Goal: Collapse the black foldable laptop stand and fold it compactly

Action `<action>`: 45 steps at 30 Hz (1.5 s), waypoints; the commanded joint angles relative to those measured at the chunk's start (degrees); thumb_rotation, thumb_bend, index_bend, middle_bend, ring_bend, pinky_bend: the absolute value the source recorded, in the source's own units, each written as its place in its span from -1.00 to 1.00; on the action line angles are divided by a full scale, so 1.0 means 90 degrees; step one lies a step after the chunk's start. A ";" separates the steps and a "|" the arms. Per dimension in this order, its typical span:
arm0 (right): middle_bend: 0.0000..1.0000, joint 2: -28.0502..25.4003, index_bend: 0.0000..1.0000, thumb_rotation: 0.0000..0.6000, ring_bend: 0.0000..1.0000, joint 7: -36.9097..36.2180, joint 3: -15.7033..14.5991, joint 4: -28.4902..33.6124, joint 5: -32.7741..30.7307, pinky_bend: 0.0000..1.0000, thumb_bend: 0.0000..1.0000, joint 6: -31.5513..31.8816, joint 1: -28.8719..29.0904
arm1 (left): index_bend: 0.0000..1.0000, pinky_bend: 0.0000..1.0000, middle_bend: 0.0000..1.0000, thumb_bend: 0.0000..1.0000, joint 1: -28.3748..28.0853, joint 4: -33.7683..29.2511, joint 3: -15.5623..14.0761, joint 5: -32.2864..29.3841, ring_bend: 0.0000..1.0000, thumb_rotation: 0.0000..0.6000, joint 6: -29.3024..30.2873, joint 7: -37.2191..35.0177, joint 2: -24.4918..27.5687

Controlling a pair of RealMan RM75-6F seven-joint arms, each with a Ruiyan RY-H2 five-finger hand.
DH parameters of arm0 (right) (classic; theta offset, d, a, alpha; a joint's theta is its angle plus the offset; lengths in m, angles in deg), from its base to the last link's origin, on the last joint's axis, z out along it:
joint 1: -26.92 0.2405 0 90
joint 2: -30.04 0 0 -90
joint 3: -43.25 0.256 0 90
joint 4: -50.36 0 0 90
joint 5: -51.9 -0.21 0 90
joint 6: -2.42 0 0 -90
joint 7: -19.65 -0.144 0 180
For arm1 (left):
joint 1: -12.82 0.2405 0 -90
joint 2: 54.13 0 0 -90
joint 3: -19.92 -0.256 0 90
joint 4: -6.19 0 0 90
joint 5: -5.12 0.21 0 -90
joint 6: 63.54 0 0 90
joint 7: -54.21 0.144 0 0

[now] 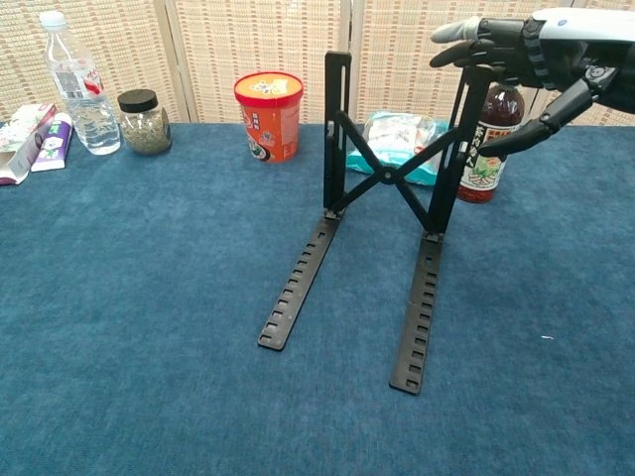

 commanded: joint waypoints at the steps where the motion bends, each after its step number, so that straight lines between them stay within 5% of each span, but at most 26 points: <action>1: -0.75 -0.0190 -1.00 1.00 -1.00 -0.0543 -0.0245 0.0190 0.0537 -1.00 -1.00 0.0143 -0.0005 | -0.66 -0.95 -0.55 -0.64 -0.0002 -0.0006 0.0007 -0.0006 -0.90 1.00 0.0004 0.0003 0.0008; 9: -0.75 -0.0670 -1.00 1.00 -1.00 -0.1363 -0.0747 0.0559 0.1533 -1.00 -1.00 0.0803 -0.0109 | -0.66 -0.95 -0.55 -0.64 -0.0053 -0.0027 0.0035 0.0051 -0.90 1.00 0.0006 0.0002 0.0049; 19: -0.74 -0.1045 -1.00 1.00 -1.00 -0.1068 -0.0873 0.0630 0.1543 -1.00 -1.00 0.1205 -0.0319 | -0.66 -0.95 -0.55 -0.64 -0.0287 -0.0144 0.0166 0.0192 -0.90 1.00 -0.0084 0.0087 0.0229; 35: -0.67 -0.1001 -1.00 1.00 -1.00 0.2942 -0.0745 0.0317 0.0870 -0.96 -0.97 0.0515 -0.0528 | -0.66 -0.95 -0.53 -0.64 -0.1767 0.0345 0.0501 0.0478 -0.86 1.00 -0.1559 -0.0609 0.0138; 45: -0.67 -0.0026 -1.00 1.00 -1.00 0.4658 -0.0516 -0.0331 0.0243 -0.95 -0.97 -0.0314 -0.0237 | -0.66 -0.95 -0.53 -0.64 -0.2226 0.0378 0.0659 0.0488 -0.85 1.00 -0.1661 -0.0864 -0.0019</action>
